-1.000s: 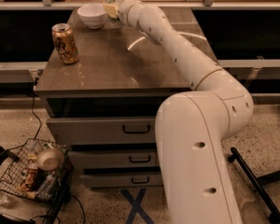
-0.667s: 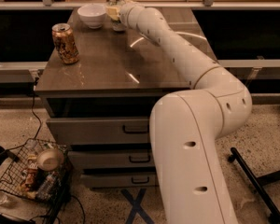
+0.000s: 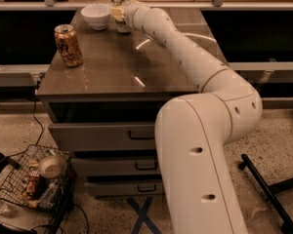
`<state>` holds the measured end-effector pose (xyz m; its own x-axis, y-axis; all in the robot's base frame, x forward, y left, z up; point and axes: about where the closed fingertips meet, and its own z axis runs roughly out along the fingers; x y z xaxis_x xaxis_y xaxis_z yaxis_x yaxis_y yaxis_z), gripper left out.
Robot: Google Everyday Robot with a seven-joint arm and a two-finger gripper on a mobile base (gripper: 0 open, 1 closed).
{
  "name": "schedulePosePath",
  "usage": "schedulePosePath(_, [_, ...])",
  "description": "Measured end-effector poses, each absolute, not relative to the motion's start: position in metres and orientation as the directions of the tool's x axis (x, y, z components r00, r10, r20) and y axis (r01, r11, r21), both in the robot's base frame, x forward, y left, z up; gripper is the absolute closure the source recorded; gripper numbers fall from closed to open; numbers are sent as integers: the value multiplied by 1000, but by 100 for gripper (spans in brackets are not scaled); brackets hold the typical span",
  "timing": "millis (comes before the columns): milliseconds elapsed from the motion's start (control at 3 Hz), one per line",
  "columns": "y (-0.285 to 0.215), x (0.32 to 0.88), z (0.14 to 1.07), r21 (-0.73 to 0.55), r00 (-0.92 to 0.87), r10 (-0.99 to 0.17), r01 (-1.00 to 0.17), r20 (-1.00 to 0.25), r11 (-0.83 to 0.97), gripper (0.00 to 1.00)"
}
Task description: Move 7up can near white bowl
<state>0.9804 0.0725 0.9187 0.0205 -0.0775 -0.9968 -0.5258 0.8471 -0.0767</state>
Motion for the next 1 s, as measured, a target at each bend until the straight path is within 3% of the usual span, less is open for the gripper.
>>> schedulePosePath(667, [77, 980, 917, -75, 18, -77, -530, -997, 844, 15])
schedulePosePath(1000, [80, 980, 916, -75, 17, -77, -533, -997, 843, 0])
